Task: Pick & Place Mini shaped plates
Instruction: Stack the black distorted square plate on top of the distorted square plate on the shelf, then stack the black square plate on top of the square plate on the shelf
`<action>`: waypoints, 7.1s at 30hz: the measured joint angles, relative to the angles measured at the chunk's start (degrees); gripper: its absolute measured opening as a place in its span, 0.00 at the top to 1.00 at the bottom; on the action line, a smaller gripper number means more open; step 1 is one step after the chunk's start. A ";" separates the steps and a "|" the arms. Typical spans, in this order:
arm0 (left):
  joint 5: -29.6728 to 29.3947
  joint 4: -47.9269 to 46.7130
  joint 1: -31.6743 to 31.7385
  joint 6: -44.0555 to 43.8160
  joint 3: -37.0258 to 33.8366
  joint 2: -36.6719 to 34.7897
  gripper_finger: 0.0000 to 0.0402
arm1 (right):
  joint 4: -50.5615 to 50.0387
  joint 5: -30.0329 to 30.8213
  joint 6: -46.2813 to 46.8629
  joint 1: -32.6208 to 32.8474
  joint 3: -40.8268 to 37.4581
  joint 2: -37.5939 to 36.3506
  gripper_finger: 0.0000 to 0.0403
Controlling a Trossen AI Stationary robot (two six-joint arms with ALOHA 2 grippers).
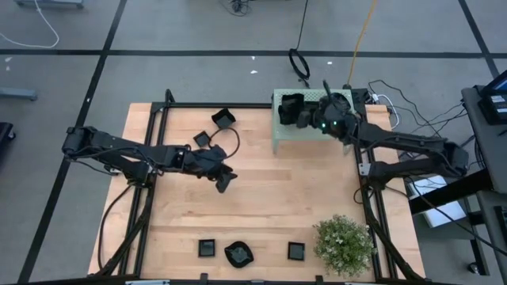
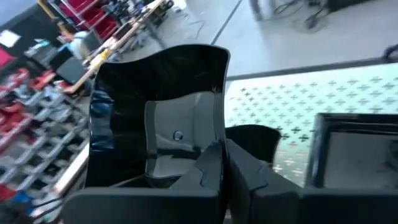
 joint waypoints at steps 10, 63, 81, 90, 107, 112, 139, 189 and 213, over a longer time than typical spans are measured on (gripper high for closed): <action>-3.82 4.47 0.97 0.11 0.00 0.00 0.59 | 0.25 -6.41 1.33 -4.29 0.02 2.98 1.00; 2.39 4.10 4.50 10.31 0.00 0.00 0.59 | -13.00 -18.55 -22.83 30.48 0.02 5.18 0.68; 8.46 3.68 4.35 8.39 0.00 0.00 0.59 | -1.75 -43.42 -26.04 48.49 0.02 28.13 0.62; 8.45 3.64 4.36 8.20 0.00 0.00 0.59 | -1.67 -43.59 -31.66 48.63 0.02 32.58 0.61; 8.44 1.42 4.35 8.88 0.00 0.00 0.59 | 4.42 -39.12 -33.12 51.48 0.02 33.66 0.61; 8.44 -0.31 4.35 8.89 0.00 0.00 0.59 | 4.47 -38.59 -33.40 51.44 0.02 33.66 0.62; 8.42 -1.98 4.35 8.24 0.00 0.00 0.59 | 4.35 -38.79 -35.38 53.67 0.01 35.84 0.73; 3.11 -1.61 4.46 6.59 0.00 0.00 0.59 | -16.48 8.30 -26.15 7.73 -0.04 -10.22 1.00; -3.82 14.59 7.62 4.13 0.00 0.00 0.59 | -13.35 -3.00 -1.60 -15.55 -0.02 -3.50 1.00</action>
